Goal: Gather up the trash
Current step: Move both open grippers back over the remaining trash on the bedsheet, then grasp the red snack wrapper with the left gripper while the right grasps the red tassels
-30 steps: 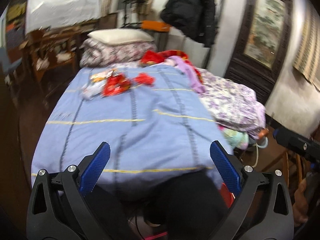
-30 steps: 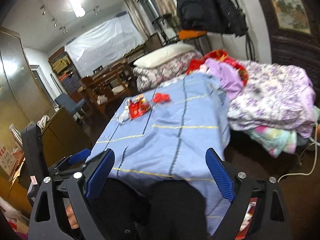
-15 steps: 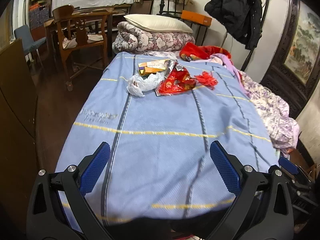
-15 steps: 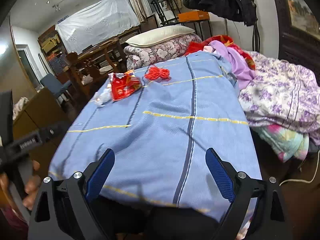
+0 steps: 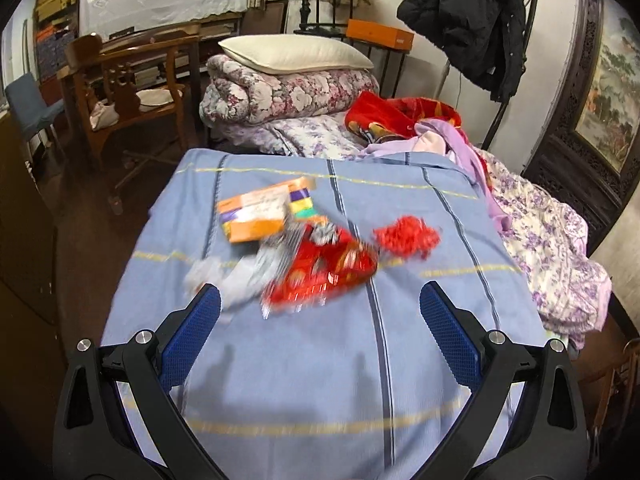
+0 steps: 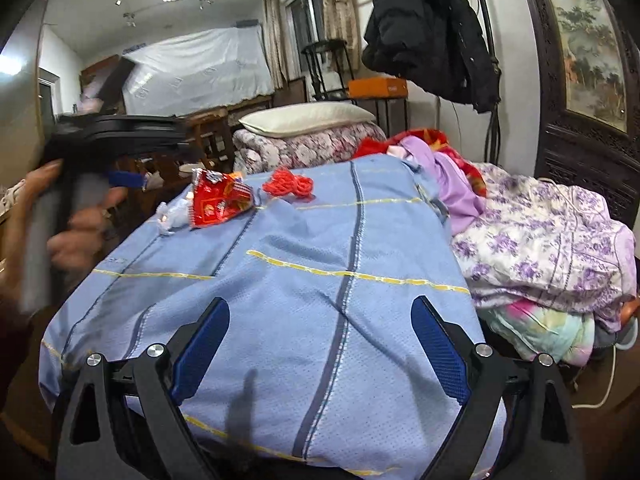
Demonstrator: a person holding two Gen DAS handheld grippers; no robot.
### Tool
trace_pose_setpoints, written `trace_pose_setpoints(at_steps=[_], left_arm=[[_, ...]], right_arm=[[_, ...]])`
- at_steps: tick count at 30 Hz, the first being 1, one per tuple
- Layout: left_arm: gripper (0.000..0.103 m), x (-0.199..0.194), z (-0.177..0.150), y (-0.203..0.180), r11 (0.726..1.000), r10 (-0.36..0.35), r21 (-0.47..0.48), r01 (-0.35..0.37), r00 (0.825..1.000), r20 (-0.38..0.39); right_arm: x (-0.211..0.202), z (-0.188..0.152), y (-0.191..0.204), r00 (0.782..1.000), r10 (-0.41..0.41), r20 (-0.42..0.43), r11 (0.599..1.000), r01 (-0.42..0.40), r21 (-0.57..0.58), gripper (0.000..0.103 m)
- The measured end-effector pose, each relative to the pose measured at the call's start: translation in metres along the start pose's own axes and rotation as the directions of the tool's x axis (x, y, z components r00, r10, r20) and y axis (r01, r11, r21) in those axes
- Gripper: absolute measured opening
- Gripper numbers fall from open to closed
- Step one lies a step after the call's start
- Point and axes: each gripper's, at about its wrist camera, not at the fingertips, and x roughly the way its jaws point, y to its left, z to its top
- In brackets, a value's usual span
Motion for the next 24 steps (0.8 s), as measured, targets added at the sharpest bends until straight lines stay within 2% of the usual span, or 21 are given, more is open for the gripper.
trace_pose_setpoints(at_steps=[9,11,12,13,15,20,24], left_arm=[[0.095,0.075,0.025,-0.006,0.995,0.102,0.015,-0.101,0.994,-0.050],[0.078,0.079,0.022,-0.004,0.996,0.092,0.006,-0.092,0.995,-0.040],[0.061,0.080,0.019,-0.005,0.997,0.073,0.014,-0.073,0.996,-0.052],[0.050,0.078,0.016,-0.006,0.999,0.039,0.016,-0.038,0.997,-0.063],[0.048,0.066,0.009,-0.007,1.000,0.016,0.016,-0.015,0.999,-0.048],[0.048,0.001,-0.021,-0.007,0.997,-0.060,0.044,0.059,0.998,0.014],[0.048,-0.045,-0.047,-0.002,0.996,-0.057,0.068,0.053,0.997,0.052]], right_arm=[[0.013,0.000,0.007,0.998,0.013,-0.057,1.000,-0.014,-0.028,0.090],[0.014,-0.001,0.010,0.998,0.011,-0.058,0.999,-0.013,-0.042,0.090],[0.013,-0.001,0.011,0.998,0.010,-0.054,0.999,-0.012,-0.047,0.090],[0.013,-0.001,0.012,0.999,0.010,-0.051,0.999,-0.013,-0.050,0.090],[0.013,-0.002,0.012,0.999,0.013,-0.052,0.999,-0.015,-0.049,0.090],[0.012,-0.002,0.014,0.999,0.008,-0.045,0.999,-0.010,-0.054,0.090],[0.011,-0.003,0.019,0.999,-0.001,-0.050,0.998,-0.003,-0.069,0.090]])
